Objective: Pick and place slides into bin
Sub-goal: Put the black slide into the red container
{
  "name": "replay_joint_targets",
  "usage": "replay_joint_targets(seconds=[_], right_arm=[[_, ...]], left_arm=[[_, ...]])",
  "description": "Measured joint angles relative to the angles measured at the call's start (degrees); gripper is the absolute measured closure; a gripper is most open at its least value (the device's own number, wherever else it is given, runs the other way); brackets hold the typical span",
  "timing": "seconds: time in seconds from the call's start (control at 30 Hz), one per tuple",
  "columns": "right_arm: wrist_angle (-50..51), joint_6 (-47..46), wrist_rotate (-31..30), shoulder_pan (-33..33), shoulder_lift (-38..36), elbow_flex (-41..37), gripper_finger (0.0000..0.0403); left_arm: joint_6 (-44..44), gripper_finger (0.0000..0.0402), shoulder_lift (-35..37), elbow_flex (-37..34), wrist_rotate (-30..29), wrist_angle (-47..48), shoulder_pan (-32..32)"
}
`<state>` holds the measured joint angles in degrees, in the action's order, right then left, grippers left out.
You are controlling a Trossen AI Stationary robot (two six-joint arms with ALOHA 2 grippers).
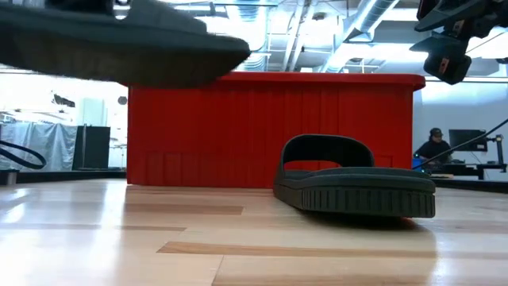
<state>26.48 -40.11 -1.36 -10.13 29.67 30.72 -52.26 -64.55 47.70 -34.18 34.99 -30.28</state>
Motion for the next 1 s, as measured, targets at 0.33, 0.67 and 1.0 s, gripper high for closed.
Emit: replay_joint_targets(seconds=[0.33, 0.67, 1.0], right_arm=[[0.01, 0.08, 0.04, -0.02, 0.02, 0.00, 0.0276], [0.03, 0.08, 0.17, -0.02, 0.02, 0.00, 0.0276], [0.05, 0.08, 1.22, -0.02, 0.01, 0.00, 0.0276]], left_arm=[[4.12, 0.0401, 0.47, 8.39, -6.41, 3.19, 3.80], [8.97, 0.0401, 0.47, 10.71, -7.14, 2.55, 12.61], [16.03, 0.0401, 0.47, 10.71, -0.08, -4.49, 22.98]])
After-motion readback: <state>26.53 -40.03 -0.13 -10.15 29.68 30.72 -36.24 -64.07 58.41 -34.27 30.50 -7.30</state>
